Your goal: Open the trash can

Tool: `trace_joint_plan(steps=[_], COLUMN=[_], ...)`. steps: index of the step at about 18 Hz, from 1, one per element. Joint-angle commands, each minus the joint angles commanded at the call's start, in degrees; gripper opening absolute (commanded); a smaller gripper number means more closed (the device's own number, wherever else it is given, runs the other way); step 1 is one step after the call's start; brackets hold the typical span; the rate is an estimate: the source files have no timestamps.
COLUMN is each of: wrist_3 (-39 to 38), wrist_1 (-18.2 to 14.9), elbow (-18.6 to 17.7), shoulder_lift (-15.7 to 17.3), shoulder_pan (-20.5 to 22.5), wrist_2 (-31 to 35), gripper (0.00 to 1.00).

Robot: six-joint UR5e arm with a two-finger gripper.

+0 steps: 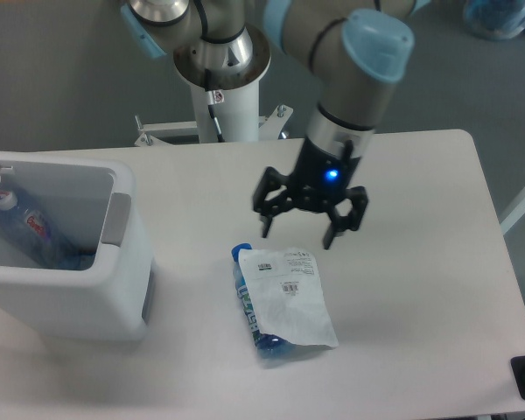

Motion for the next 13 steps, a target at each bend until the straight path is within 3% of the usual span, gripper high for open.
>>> trace_joint_plan(steps=[2, 5, 10, 13], wrist_3=[2.48, 3.80, 22.84, 25.25], wrist_1=[0.09, 0.00, 0.52, 2.98], elbow=[-0.18, 0.00, 0.88, -0.17], shoulder_lift=[-1.68, -2.03, -3.18, -3.18], shoulder_pan=[-0.53, -0.97, -0.71, -0.70], wrist_2=[5.91, 7.16, 9.10, 9.27], gripper=[1.00, 1.00, 1.00, 1.00])
